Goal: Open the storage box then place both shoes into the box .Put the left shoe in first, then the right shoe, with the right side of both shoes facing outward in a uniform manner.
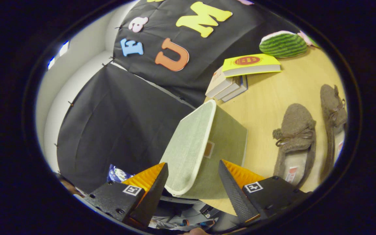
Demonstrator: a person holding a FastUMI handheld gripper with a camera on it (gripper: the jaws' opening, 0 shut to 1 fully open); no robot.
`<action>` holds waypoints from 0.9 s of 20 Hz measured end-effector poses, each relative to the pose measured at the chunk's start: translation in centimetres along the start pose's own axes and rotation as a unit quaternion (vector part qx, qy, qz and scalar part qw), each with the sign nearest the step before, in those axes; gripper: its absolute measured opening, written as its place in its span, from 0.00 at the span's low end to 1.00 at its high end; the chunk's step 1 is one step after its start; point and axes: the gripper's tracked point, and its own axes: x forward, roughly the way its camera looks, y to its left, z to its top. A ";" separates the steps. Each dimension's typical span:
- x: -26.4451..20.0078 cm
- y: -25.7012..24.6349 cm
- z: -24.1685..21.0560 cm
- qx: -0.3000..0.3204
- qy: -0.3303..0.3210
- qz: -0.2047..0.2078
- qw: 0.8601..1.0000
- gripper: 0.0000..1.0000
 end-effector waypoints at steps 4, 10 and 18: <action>1.4 0.1 -0.4 0.066 0.030 0.034 0.997 0.87; 3.5 0.3 -0.5 0.130 0.048 0.052 0.989 0.38; 2.9 3.7 0.7 0.114 0.024 0.023 0.993 0.06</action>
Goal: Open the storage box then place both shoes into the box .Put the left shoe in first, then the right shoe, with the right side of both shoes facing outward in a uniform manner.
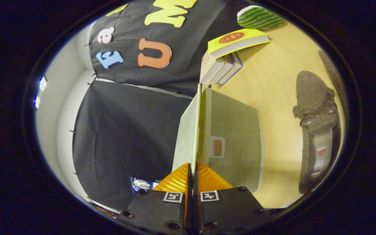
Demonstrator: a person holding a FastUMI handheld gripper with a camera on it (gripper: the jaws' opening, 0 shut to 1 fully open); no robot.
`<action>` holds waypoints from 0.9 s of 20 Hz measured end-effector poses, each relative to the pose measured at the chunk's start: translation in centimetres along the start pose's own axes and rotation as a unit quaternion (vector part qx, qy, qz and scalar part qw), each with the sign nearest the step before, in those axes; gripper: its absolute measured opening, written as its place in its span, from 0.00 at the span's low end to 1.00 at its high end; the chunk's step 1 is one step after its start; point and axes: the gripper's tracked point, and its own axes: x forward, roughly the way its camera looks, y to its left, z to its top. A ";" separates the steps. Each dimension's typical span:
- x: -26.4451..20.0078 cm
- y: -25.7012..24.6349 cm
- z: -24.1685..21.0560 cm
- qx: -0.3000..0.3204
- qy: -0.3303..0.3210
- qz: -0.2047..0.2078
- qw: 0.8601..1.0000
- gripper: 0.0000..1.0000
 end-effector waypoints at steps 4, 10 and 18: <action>0.5 5.3 -0.5 -0.037 -0.013 -0.002 0.999 0.06; 5.9 14.9 -3.7 -0.115 -0.004 0.002 0.993 0.06; 14.9 19.7 -8.7 -0.209 0.050 -0.011 0.977 0.21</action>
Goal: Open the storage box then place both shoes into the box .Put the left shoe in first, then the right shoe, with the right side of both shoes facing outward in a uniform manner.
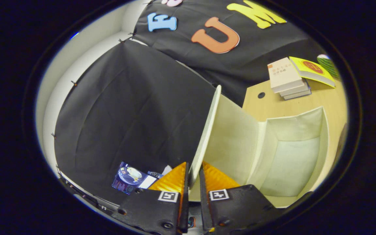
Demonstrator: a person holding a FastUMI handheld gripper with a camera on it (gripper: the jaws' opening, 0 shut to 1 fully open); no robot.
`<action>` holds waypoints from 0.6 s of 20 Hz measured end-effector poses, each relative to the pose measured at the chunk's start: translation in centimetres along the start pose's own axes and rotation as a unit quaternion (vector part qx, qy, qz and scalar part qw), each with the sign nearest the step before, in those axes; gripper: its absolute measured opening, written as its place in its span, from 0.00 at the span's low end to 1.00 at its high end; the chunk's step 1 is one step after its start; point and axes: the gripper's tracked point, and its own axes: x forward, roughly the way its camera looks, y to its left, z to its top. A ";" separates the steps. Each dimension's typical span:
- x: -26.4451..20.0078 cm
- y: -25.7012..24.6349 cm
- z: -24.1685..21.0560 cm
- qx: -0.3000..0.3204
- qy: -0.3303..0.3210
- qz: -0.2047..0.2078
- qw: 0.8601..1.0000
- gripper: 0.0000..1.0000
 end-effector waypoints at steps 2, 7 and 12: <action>0.8 1.0 -1.0 -0.016 0.013 0.007 1.000 0.45; -0.1 -1.0 -1.1 -0.043 -0.001 -0.027 0.999 0.92; -5.6 -5.1 0.5 -0.071 -0.033 -0.092 0.993 0.92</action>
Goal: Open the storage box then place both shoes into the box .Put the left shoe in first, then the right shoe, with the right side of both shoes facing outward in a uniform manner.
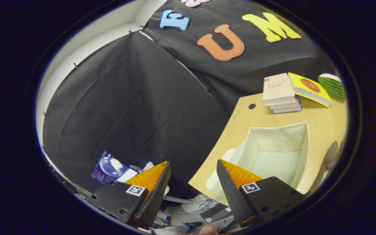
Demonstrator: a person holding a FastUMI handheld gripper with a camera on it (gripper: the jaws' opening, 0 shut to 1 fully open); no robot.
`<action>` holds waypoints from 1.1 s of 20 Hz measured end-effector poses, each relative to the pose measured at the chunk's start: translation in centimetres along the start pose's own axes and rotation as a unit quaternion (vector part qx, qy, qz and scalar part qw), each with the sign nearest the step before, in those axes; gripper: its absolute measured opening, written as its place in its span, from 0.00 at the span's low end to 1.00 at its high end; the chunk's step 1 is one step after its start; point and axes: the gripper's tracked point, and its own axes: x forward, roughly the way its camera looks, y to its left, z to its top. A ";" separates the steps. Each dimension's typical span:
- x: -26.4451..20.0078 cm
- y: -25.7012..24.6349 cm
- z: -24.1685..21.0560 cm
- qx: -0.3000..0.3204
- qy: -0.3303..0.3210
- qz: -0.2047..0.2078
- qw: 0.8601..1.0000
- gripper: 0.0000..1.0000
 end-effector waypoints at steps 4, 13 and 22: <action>-6.4 -6.3 1.0 -0.042 -0.021 -0.093 0.995 0.92; -16.7 -25.4 -6.0 -0.054 0.058 -0.298 0.951 0.94; -16.5 -35.9 -11.4 0.050 0.149 -0.331 0.930 0.89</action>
